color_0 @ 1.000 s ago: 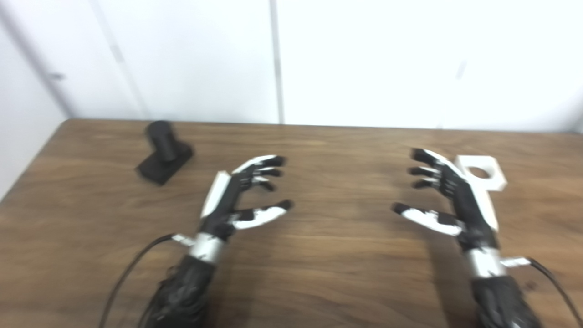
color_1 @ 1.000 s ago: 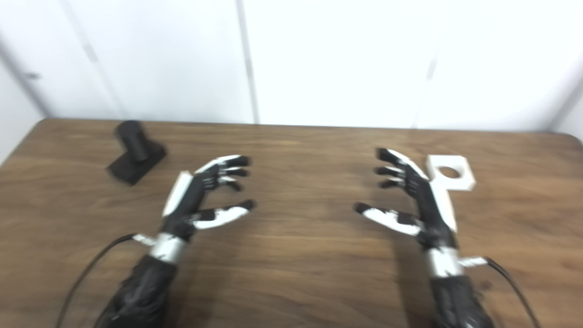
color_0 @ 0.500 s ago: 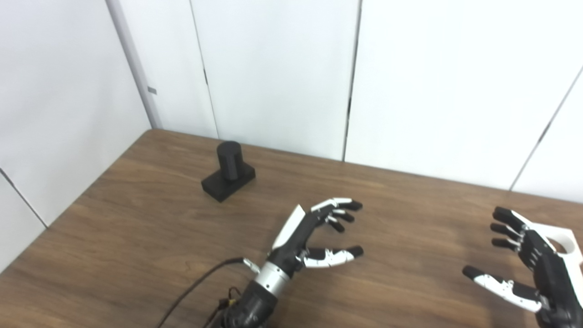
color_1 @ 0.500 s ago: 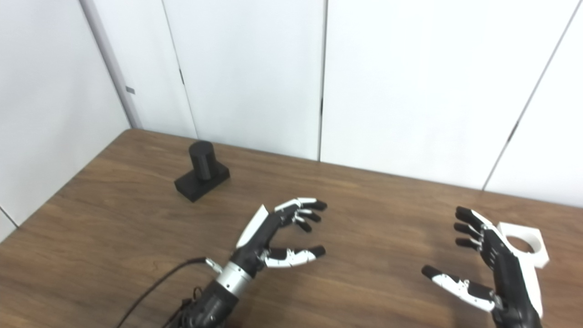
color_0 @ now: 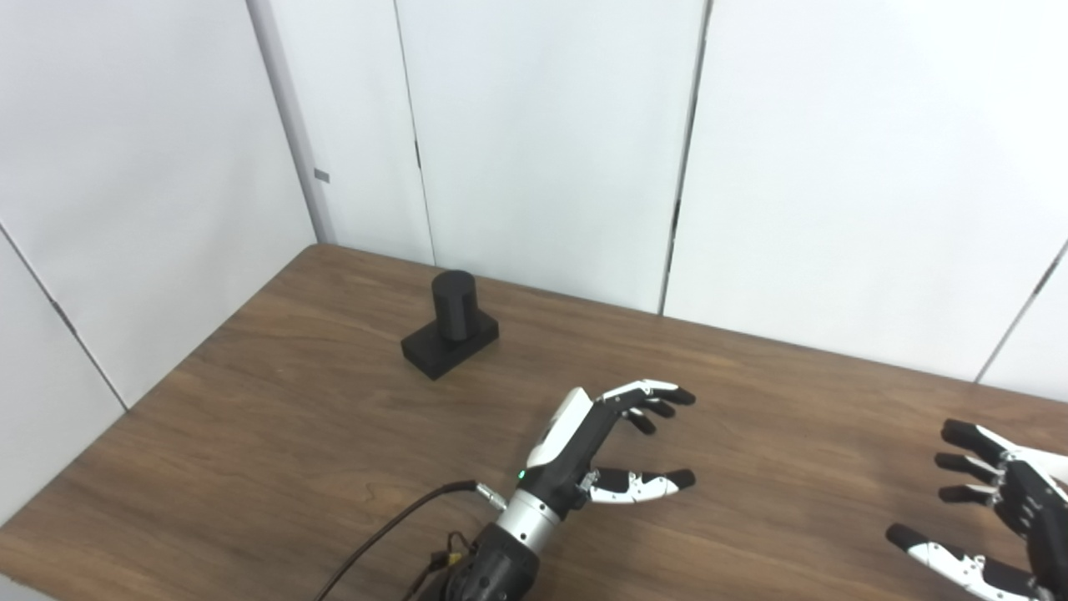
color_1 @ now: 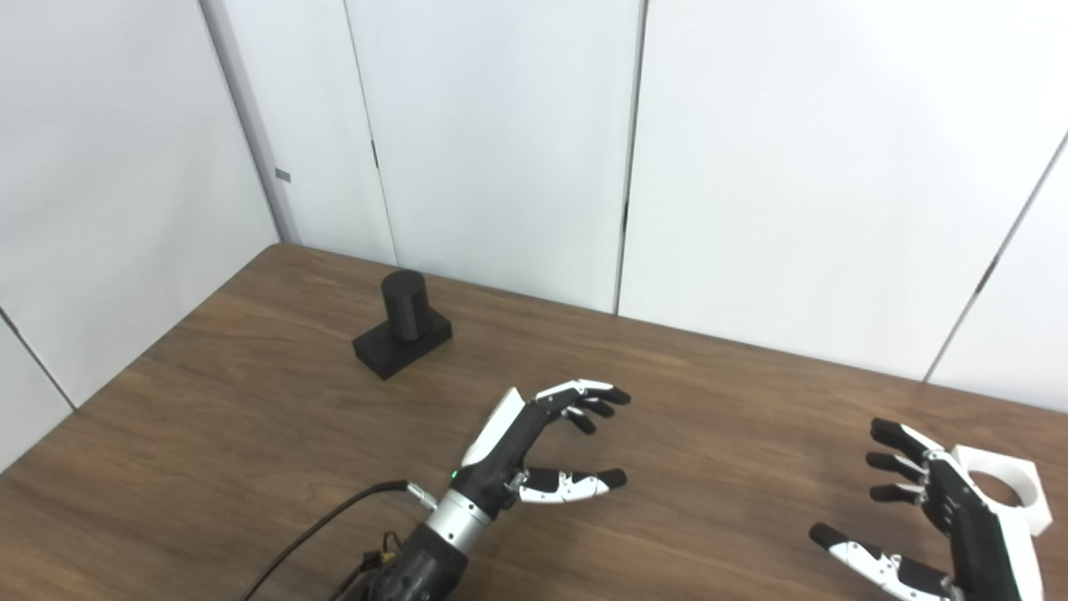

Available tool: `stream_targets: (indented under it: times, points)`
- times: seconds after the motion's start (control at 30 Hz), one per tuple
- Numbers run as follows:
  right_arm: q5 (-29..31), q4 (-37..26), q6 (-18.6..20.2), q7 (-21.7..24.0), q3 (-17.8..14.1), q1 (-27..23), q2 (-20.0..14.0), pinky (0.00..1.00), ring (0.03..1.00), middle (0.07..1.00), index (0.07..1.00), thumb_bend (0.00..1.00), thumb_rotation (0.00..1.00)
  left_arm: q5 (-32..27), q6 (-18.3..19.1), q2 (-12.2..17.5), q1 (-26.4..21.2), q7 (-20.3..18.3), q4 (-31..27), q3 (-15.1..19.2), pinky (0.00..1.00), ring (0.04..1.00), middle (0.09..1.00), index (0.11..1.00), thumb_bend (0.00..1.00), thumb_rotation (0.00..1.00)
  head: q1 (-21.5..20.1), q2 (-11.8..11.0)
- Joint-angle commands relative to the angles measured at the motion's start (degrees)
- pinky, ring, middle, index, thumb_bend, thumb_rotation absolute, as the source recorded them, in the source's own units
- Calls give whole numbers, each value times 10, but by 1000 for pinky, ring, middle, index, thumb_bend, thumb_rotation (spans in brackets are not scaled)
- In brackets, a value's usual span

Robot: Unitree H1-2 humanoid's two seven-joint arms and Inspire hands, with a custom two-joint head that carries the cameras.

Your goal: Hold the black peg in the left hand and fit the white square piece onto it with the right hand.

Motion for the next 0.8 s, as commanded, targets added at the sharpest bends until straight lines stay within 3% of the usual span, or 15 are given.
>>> stream_targets:
  times: [0.0,0.17,0.37,0.77]
  points:
    - [3,-26,-3,-1,-4,-12,-2,579,729,797,775,662,8,15,-15,12,-28,24,-34,10,604,714,744,704,724,122,1,1]
    - [1,-25,-3,-1,-4,-13,-5,559,722,792,771,658,23,11,23,40,-36,5,-74,30,629,718,751,707,754,143,5,-1]
    - [5,-22,-1,1,-6,-14,-8,544,716,792,774,655,43,-14,37,73,-49,-9,-90,49,632,726,764,716,768,94,10,-3]
    - [16,-18,-4,2,-7,-15,-9,531,710,783,762,667,52,17,93,129,-82,-8,-112,87,654,773,804,772,812,117,14,-4]
